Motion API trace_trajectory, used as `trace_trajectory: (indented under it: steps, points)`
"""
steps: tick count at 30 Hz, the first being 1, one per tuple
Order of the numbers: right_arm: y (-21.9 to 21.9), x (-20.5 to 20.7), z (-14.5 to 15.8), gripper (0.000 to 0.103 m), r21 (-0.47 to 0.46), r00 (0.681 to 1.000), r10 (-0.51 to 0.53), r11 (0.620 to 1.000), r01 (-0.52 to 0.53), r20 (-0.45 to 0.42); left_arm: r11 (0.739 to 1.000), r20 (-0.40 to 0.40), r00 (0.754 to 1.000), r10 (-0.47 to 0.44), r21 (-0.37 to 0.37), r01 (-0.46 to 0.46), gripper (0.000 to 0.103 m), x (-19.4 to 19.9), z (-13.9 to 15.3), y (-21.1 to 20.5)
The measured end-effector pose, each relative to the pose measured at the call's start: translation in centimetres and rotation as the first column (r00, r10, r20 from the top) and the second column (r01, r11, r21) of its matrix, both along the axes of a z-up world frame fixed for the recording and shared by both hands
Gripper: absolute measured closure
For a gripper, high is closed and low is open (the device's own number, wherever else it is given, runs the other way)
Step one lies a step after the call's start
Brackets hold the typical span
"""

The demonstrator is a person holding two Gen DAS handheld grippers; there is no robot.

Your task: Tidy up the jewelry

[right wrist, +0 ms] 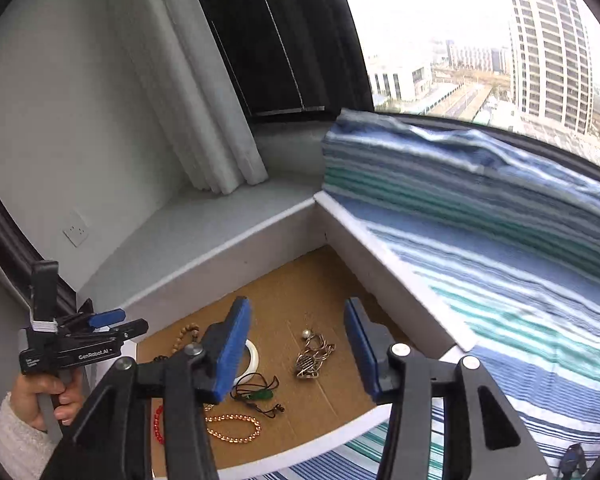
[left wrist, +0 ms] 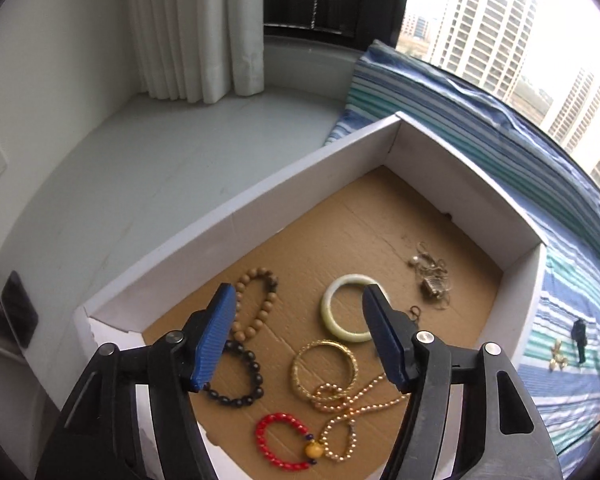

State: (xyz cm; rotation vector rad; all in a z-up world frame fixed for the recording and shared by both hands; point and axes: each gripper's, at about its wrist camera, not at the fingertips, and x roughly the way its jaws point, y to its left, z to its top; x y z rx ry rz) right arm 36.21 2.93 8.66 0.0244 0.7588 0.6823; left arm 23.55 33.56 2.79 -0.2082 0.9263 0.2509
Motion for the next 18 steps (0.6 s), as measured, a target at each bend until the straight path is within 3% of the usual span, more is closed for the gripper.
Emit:
trace_trajectory:
  steps: [3, 5, 9, 13, 18]
  points:
    - [-4.6, -3.6, 4.4, 0.052, 0.029, 0.992, -0.016, 1.000, 0.013, 0.123, 0.997, 0.052, 0.996, -0.071, 0.018, 0.070, 0.020, -1.6, 2.0, -3.9]
    - [-8.3, -6.2, 6.6, 0.044, 0.037, 0.979, -0.042, 0.999, 0.035, 0.199, 0.990, 0.086, 0.987, -0.139, 0.016, 0.138, 0.013, -2.7, 2.9, -7.1]
    - [-16.6, -11.4, 8.1, 0.040, -0.008, 0.936, -0.139, 0.989, 0.149, 0.323, 0.958, 0.100, 0.954, -0.284, -0.013, 0.286, 0.008, -4.4, 2.3, -14.2]
    - [-24.6, -15.0, 5.3, 0.040, -0.077, 0.899, -0.277, 0.944, 0.320, 0.339, 0.912, 0.034, 0.914, -0.405, -0.057, 0.406, 0.008, -4.8, -1.4, -21.6]
    - [-31.8, -17.9, -3.2, 0.040, -0.150, 0.894, -0.419, 0.885, 0.441, 0.157, 0.859, -0.088, 0.856, -0.510, -0.102, 0.502, 0.008, -4.9, -6.6, -29.7]
